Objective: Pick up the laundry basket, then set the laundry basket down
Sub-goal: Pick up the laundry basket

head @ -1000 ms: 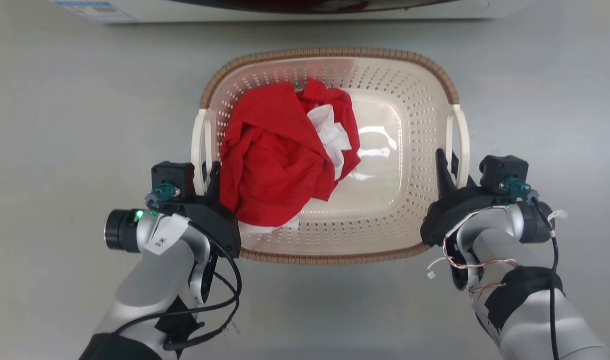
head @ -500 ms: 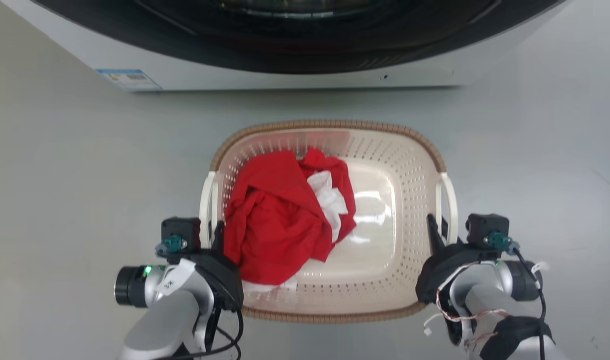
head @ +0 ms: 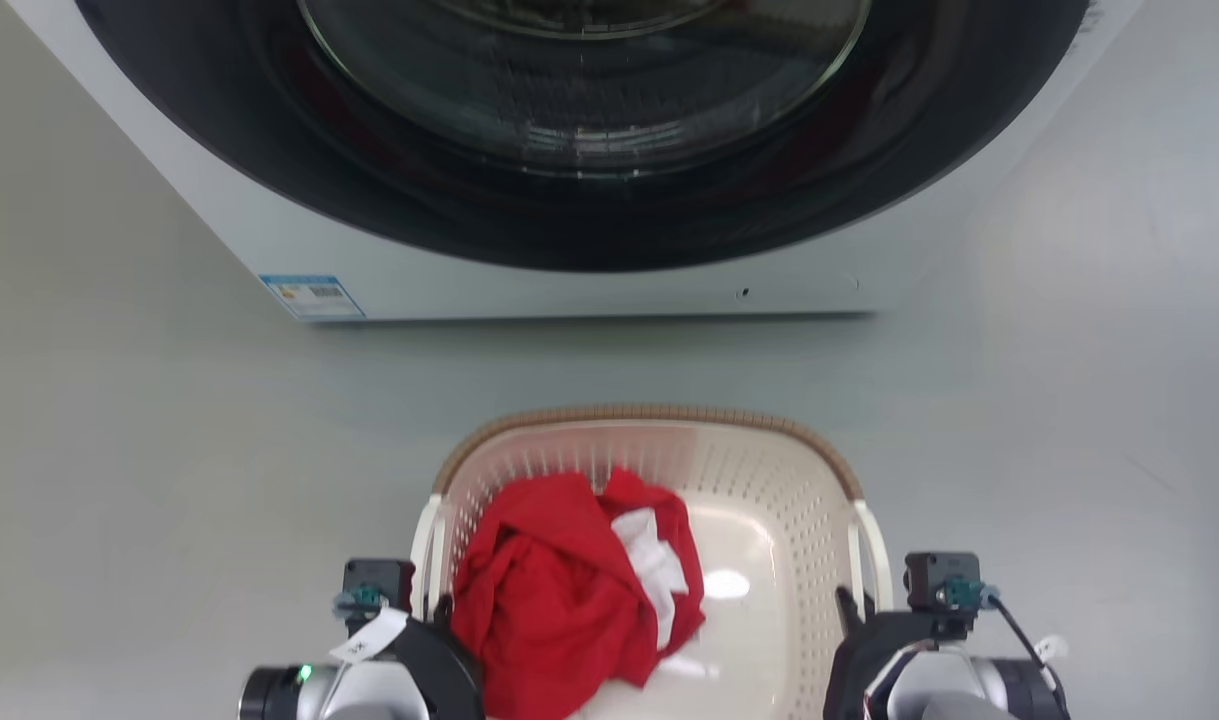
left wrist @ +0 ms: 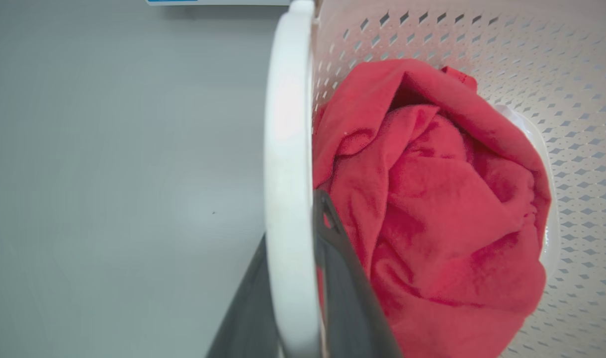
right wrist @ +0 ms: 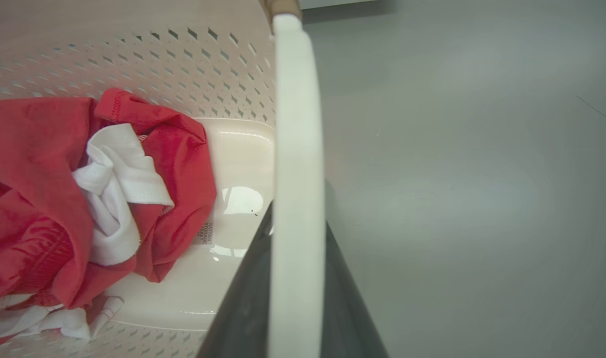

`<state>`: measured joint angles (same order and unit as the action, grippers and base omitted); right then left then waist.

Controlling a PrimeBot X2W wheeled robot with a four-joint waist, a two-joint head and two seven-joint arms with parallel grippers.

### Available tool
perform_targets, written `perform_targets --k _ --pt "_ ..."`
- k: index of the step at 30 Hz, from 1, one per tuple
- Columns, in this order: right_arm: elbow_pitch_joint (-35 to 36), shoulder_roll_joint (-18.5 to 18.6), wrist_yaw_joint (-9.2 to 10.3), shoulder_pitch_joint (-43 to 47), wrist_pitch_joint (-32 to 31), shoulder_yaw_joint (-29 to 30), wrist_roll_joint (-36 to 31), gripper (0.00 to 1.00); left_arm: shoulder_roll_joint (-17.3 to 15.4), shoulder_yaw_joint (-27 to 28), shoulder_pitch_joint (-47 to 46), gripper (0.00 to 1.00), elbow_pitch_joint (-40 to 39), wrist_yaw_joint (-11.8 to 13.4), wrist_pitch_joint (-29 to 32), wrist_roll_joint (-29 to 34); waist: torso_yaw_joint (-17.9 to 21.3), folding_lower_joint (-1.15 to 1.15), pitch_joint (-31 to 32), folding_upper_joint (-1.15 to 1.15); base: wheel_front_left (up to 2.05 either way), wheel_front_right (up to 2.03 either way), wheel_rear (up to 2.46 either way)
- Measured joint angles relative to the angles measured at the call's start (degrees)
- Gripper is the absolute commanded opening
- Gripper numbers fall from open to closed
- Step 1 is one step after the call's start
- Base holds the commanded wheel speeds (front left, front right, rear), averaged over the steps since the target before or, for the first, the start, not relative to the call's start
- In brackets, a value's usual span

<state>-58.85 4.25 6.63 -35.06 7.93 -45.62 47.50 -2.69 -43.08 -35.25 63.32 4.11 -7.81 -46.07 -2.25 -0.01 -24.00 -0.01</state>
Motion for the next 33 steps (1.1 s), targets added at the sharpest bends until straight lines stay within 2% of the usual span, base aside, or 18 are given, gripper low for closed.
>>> perform_targets --k 16,33 --pt "1.0 0.0 0.79 9.1 -8.5 -5.7 8.4 0.0 -0.5 -3.8 9.2 0.0 0.4 0.5 6.3 -4.5 0.0 0.0 13.2 0.0 0.0 0.0 0.0" --pt "2.9 0.4 1.45 13.5 -12.3 -10.6 15.2 0.0 -0.9 -5.7 13.7 0.0 1.3 1.0 9.8 -7.5 0.2 0.01 23.3 0.0 0.0 0.0 0.0"
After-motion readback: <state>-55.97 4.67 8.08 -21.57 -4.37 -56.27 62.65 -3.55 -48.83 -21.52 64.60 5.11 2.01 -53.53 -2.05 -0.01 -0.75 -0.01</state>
